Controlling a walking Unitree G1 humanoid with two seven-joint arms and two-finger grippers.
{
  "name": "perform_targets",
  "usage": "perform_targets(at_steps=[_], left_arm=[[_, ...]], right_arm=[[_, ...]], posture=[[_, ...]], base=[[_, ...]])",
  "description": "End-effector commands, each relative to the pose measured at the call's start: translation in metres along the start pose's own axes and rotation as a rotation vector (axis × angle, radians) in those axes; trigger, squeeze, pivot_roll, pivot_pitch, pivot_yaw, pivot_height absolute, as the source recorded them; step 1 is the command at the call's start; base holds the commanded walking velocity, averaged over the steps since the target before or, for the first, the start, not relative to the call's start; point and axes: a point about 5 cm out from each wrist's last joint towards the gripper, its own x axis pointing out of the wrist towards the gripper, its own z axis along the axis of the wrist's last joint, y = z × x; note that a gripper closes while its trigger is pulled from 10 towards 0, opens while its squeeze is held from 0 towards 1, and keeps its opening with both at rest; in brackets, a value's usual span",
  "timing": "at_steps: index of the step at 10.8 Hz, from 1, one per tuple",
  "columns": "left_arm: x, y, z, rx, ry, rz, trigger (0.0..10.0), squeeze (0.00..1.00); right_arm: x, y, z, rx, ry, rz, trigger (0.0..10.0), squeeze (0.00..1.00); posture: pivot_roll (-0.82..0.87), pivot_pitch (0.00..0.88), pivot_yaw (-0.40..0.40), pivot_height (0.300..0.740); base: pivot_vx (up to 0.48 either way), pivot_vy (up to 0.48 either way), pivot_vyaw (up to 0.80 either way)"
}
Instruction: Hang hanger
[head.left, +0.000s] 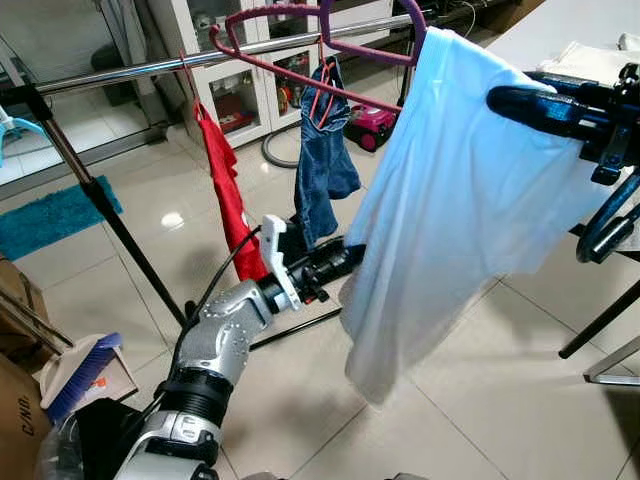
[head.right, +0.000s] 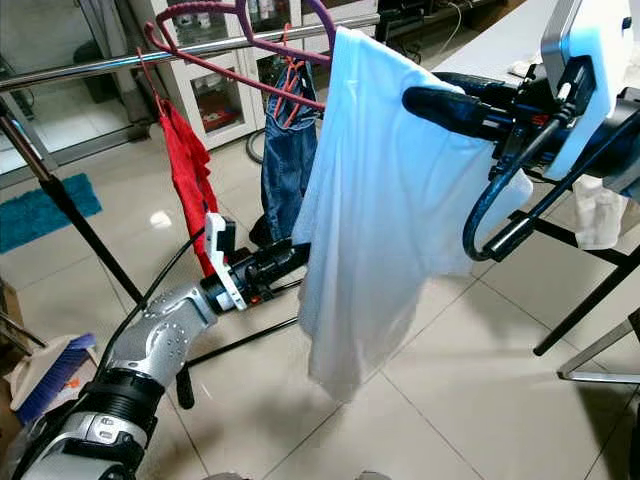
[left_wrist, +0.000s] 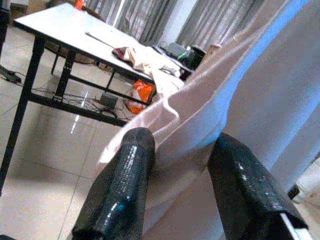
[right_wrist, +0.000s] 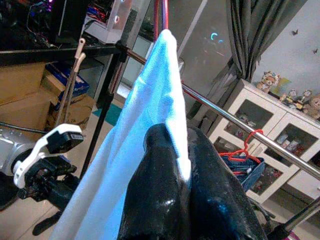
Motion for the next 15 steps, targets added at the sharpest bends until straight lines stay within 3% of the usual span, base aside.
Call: perform_targets(at_steps=[1,5,8,10,12,15], left_arm=[[0.0,0.0,0.004,0.009,-0.009,-0.008,0.0,0.0],[0.004,-0.002,-0.002,-0.026,-0.005,-0.013,0.0,0.0],[-0.004,0.004,0.013,0.005,-0.033,0.01,0.0,0.0],[-0.041,0.023,0.052,0.113,-0.052,0.069,0.0,0.0],[-0.055,0.026,0.068,0.168,-0.047,0.085,0.0,0.0],[-0.07,0.024,0.084,0.271,0.034,0.056,0.0,0.0]], right_arm=[[-0.001,0.002,0.015,-0.048,-0.031,0.011,0.0,0.0],[-0.001,0.004,0.014,-0.031,-0.042,0.004,0.0,0.0],[-0.005,0.004,0.004,-0.013,-0.013,-0.016,0.0,0.0],[-0.012,0.0,-0.021,-0.001,0.083,-0.057,0.0,0.0],[-0.014,-0.002,-0.032,0.006,0.121,-0.075,0.0,0.0],[-0.014,0.009,-0.058,-0.017,0.241,-0.017,0.0,0.0]], posture=[[-0.21,0.0,0.049,0.74],[-0.22,0.0,0.061,0.74],[-0.21,0.0,0.064,0.74],[-0.18,0.0,0.065,0.74],[-0.17,0.0,0.064,0.74],[-0.16,0.0,0.061,0.74]], base=[[0.0,0.0,0.0],[0.0,0.0,0.0],[0.0,0.0,0.0],[0.0,0.0,0.0],[0.0,0.0,0.0],[0.0,0.0,0.0]])
